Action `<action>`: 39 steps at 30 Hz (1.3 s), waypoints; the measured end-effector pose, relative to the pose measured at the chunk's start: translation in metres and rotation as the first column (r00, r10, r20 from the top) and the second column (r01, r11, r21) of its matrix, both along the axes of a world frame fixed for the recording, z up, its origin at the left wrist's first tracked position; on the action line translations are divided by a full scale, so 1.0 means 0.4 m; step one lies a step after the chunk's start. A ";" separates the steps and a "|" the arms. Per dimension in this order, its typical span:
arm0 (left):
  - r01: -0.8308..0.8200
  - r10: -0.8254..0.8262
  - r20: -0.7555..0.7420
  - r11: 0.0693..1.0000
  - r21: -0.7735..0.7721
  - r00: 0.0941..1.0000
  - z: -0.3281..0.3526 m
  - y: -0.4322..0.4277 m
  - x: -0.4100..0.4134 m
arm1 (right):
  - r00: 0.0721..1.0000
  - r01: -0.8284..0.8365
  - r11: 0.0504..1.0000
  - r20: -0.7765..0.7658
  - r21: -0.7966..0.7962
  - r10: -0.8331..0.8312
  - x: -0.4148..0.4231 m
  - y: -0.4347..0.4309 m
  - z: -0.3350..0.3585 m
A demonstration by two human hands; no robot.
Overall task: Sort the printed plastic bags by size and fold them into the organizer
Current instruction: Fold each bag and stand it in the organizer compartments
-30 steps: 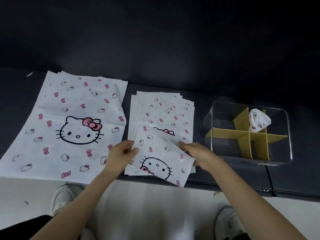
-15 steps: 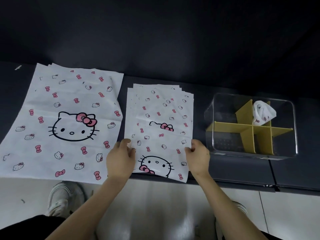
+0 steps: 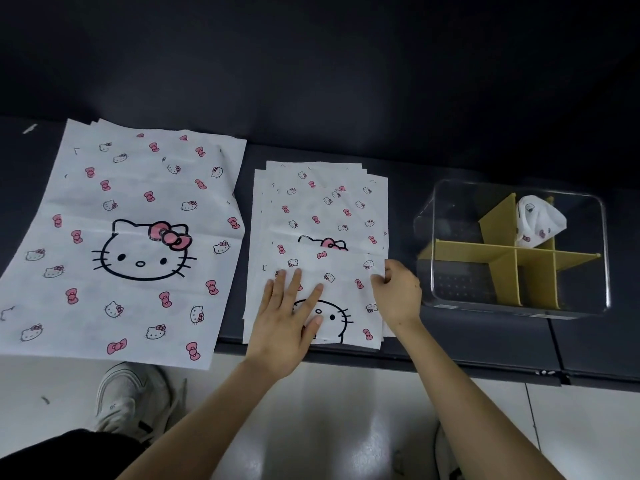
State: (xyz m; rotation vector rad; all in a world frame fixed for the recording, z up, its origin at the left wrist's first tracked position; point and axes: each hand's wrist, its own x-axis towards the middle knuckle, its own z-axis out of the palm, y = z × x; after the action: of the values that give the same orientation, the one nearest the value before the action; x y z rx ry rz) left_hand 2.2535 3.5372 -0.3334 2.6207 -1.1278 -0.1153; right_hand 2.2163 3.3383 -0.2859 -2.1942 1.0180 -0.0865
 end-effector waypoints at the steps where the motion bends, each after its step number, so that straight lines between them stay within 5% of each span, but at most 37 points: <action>1: -0.004 0.004 0.006 1.000 0.000 1.000 -0.001 -0.001 -0.001 | 1.000 0.003 1.000 0.005 0.016 -0.003 0.001 -0.002 0.000; 4: -0.020 0.019 0.026 0.999 0.030 0.999 -0.009 -0.002 -0.009 | 0.998 0.020 0.998 0.055 0.053 -0.023 -0.002 0.006 0.007; 6: -0.030 0.028 0.040 0.999 0.040 0.999 -0.012 -0.002 -0.011 | 0.993 0.020 0.976 0.115 -0.215 0.005 -0.021 0.022 0.003; 9: -0.031 0.030 0.052 0.999 0.026 0.998 -0.014 -0.004 -0.010 | 0.962 -0.161 0.781 0.080 -0.604 0.260 -0.070 0.095 -0.034; 13: -0.033 0.033 0.060 0.999 0.007 0.998 -0.019 -0.001 -0.011 | 0.870 -0.466 0.708 -0.129 -0.531 0.476 -0.119 0.143 -0.110; 18: -0.031 0.029 0.054 0.998 0.045 0.998 -0.015 0.006 -0.005 | 0.921 -0.389 0.762 -0.242 -0.517 0.306 -0.194 0.053 -0.114; 21: -0.027 0.025 0.041 0.998 0.058 0.999 -0.014 0.007 -0.003 | 0.895 -0.424 0.703 -0.145 -0.571 0.422 -0.234 0.032 -0.100; 25: 0.057 -0.058 0.025 0.997 0.058 0.998 -0.020 0.012 0.021 | 0.696 -0.573 0.461 -0.104 -0.677 0.711 -0.244 0.022 -0.075; 33: 0.113 -0.108 -0.059 0.990 0.082 0.992 0.004 0.021 0.051 | 0.668 -0.568 0.537 0.031 -0.624 0.744 -0.232 0.036 -0.070; 39: 0.084 -0.084 0.001 0.984 -0.155 0.996 0.033 0.012 0.031 | 0.688 -0.483 0.525 0.067 -0.700 0.723 -0.226 0.058 -0.065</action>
State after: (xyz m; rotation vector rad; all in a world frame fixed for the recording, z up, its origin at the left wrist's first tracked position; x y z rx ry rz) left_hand 2.2659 3.5422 -0.3201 2.4367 -1.1956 -0.0504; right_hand 2.1257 3.3614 -0.3120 -2.8898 -0.1087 -0.5544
